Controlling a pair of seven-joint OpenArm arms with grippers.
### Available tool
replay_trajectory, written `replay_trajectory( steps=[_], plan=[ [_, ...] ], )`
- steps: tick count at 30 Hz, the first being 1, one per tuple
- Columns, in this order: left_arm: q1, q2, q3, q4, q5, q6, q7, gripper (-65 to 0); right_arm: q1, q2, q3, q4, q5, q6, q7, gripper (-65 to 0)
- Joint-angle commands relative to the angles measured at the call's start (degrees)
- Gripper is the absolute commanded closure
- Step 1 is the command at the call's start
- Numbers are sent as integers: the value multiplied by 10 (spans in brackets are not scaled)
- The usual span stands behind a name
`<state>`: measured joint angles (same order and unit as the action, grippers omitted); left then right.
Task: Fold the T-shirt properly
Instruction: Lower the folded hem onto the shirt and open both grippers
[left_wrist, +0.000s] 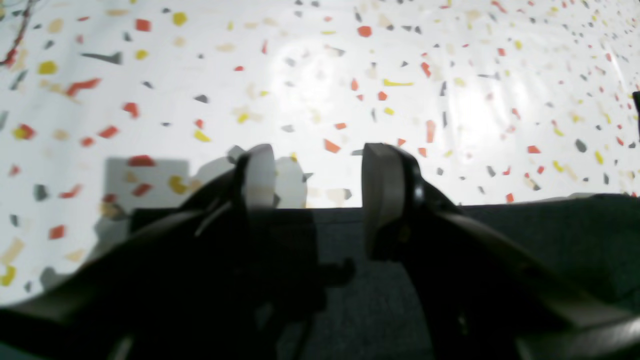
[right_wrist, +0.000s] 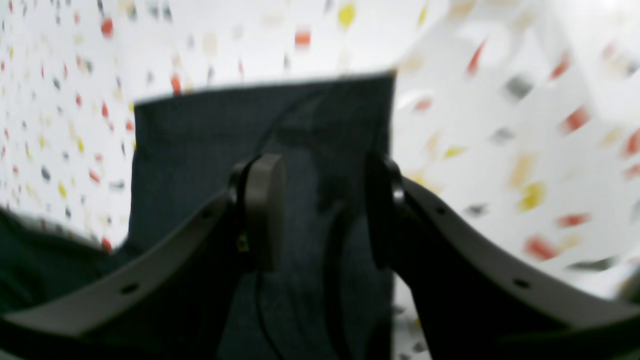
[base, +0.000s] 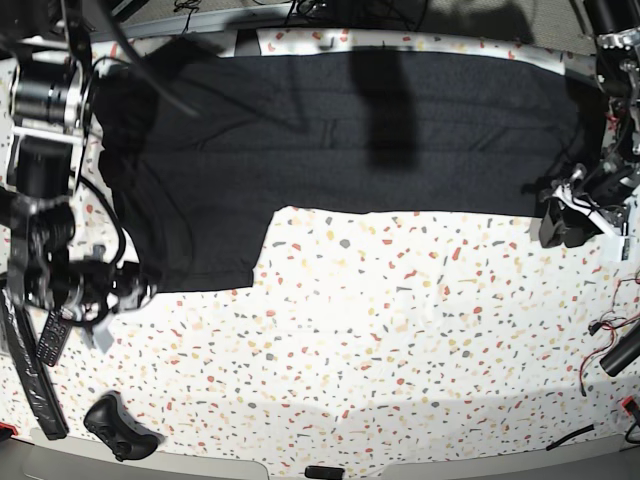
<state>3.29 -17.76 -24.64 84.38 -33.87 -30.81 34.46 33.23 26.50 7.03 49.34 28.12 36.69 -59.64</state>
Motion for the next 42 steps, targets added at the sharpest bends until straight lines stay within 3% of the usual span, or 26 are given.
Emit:
replay_trajectory(
  steps=[1,8,15,24,27,32,34,36,39,42],
  plan=[
    [-7,-7,-4,10,-6,-3,-18,-271,31,10,-1,-5,-9,3,7,-257],
    [-7,-3,-4,10,-6,-4,-19,-271,87,8,-4,-113,-17,0,18,-256],
    [-7,-3,-4,10,-6,-3,-19,-271,97,2,-4,-182,-69,-43,39,-256],
    [-7,-3,-4,10,-6,-3,-19,-271,97,-33,-4,-217,-116,-48,55,-247],
    [-7,-3,-4,10,1,-3,-19,-271,97,-46,-4,-217,-117,-47,54,-178],
    [-7,-4,-4,10,30,-3,-19,-271,98,-49,-4,-217,-139,-46,55,-11],
    [-7,-3,-4,10,30,-3,-19,-271,98,-47,-4,-217,-145,-45,57,0],
    [-7,-3,-4,10,30,-3,-24,-271,98,-47,-4,-216,-144,-37,60,0],
    [-7,-3,-4,10,30,-3,-28,-271,98,-48,-4,-192,-144,31,69,0],
    [-7,-3,-4,10,30,-3,-28,-270,97,-48,-5,-145,-140,33,68,0]
  ],
)
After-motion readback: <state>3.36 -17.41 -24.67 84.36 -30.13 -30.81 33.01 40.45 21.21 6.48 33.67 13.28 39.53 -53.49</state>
